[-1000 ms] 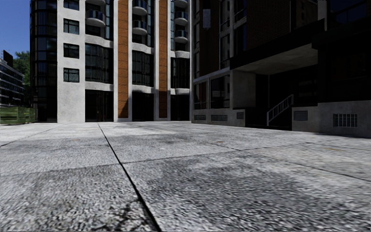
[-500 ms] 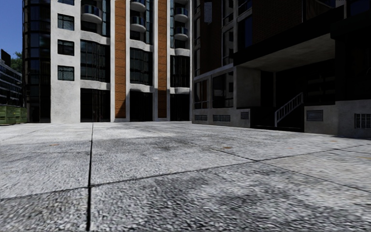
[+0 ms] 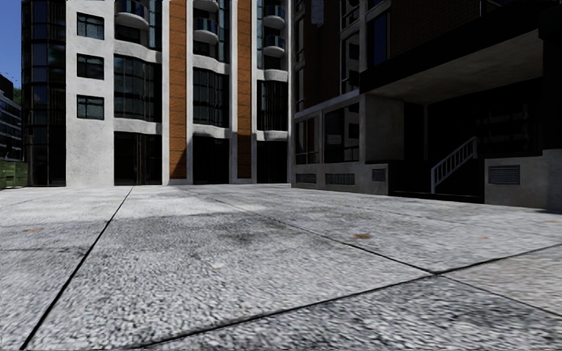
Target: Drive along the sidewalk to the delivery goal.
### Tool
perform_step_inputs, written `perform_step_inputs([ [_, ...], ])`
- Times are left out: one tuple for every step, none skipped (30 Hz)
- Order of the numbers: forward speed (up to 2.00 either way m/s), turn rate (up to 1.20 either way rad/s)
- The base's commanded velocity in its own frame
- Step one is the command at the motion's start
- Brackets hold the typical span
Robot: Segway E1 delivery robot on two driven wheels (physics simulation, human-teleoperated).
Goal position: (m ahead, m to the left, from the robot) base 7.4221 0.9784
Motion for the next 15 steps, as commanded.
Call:
perform_step_inputs([
  [2.0,0.0],
  [2.0,0.0],
  [2.0,0.0],
  [2.0,0.0],
  [2.0,0.0],
  [2.0,0.0],
  [2.0,0.0],
  [2.0,0.0],
  [2.0,0.0],
  [2.0,0.0],
  [2.0,0.0],
  [2.0,0.0],
  [2.0,0.0],
  [2.0,0.0],
  [2.0,0.0],
])
